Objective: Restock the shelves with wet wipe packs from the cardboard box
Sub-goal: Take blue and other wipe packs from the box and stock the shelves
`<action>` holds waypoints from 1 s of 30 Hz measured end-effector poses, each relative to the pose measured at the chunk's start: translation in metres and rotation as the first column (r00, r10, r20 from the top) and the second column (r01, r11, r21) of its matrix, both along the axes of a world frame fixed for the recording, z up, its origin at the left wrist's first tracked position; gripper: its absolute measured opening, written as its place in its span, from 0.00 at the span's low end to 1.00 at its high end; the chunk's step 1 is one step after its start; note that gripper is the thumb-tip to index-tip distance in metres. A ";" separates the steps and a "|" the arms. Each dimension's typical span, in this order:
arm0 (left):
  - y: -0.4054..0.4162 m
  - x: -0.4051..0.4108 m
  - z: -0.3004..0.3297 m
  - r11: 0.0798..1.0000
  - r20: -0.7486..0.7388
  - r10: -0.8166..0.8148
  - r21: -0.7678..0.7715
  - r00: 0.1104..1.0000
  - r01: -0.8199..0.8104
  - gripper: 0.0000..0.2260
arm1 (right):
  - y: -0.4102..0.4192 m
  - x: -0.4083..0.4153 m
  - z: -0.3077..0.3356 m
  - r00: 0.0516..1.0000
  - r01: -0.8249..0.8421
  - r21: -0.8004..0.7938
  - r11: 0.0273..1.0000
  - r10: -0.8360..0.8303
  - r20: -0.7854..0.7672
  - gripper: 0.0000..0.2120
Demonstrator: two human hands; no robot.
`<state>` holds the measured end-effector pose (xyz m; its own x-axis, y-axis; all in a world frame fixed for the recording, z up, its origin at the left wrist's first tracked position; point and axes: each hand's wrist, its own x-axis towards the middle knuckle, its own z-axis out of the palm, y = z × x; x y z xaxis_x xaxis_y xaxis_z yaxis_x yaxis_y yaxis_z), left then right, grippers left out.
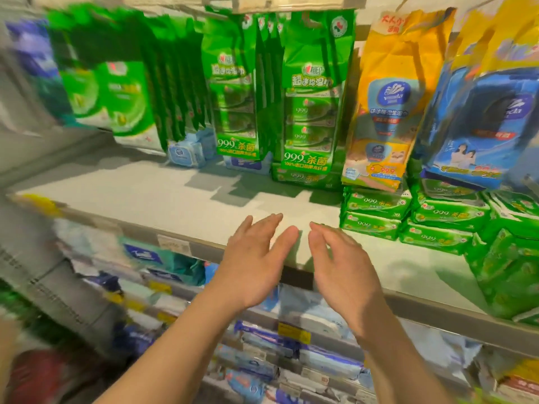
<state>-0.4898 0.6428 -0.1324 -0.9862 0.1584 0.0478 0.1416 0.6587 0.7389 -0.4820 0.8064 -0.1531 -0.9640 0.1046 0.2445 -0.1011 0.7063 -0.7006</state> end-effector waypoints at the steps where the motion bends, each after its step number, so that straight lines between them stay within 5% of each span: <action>1: -0.016 0.003 -0.002 0.998 -0.039 0.044 -0.043 0.998 -0.046 0.44 | -0.012 -0.002 0.000 0.999 -0.029 0.023 0.999 0.030 -0.013 0.20; 5: -0.082 0.022 -0.009 0.963 -0.144 0.188 -0.167 0.972 -0.212 0.42 | -0.065 -0.002 0.003 0.990 -0.139 0.044 0.989 0.139 -0.006 0.21; 13: -0.216 0.090 -0.021 0.872 -0.066 0.452 -0.178 0.890 -0.456 0.43 | -0.196 0.015 0.006 0.913 -0.403 0.096 0.910 0.393 0.109 0.26; 22: -0.385 0.211 -0.049 0.643 0.013 0.761 -0.142 0.648 -0.752 0.44 | -0.389 0.074 -0.018 0.720 -0.694 0.233 0.681 0.658 0.221 0.29; 30: -0.496 0.312 -0.082 0.452 0.149 0.888 -0.099 0.436 -0.887 0.33 | -0.539 0.138 -0.035 0.521 -0.852 0.229 0.470 0.799 0.300 0.28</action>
<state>-0.1775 0.1470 -0.2142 -0.5775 -0.8083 -0.1151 -0.6367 0.3576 0.6832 -0.3439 0.2673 -0.1876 -0.5815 -0.8126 -0.0392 -0.6838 0.5143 -0.5175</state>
